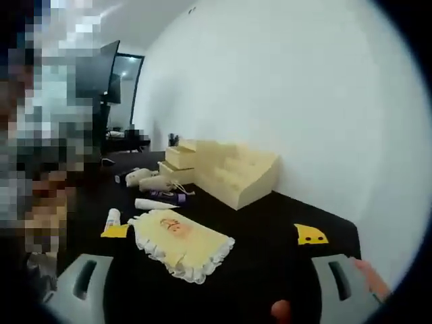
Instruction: Open the drawer, pick up the cosmetic bottles from the table one by one, place them into the drawer, release the gripper, close the drawer, and move the gripper away
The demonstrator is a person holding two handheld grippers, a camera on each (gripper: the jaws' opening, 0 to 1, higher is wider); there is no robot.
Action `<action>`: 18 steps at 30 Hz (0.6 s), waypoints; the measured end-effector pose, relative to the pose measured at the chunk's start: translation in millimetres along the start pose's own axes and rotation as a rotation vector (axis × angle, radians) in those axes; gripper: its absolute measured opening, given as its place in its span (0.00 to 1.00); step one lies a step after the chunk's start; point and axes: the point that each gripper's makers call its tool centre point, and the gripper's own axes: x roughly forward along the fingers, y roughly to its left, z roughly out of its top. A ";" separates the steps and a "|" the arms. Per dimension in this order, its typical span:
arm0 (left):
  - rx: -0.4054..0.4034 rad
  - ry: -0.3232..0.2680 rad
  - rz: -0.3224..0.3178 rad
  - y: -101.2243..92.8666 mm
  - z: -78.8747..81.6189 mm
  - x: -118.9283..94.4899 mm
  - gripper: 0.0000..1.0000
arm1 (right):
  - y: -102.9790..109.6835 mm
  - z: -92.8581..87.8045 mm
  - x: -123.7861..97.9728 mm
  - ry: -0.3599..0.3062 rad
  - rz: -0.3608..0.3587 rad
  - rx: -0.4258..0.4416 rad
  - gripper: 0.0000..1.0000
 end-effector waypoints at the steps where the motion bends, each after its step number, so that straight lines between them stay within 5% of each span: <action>1: 0.006 0.005 0.000 -5.4 -2.6 3.5 0.96 | -0.5 0.9 4.3 0.007 0.013 0.011 0.89; 6: 0.009 0.004 -0.008 -2.5 -1.9 1.6 0.96 | 2.8 11.6 26.0 0.015 0.087 0.139 0.83; 18: 0.030 0.028 -0.056 -1.7 -4.1 -3.4 0.95 | 19.5 11.8 90.4 0.103 0.158 0.185 0.69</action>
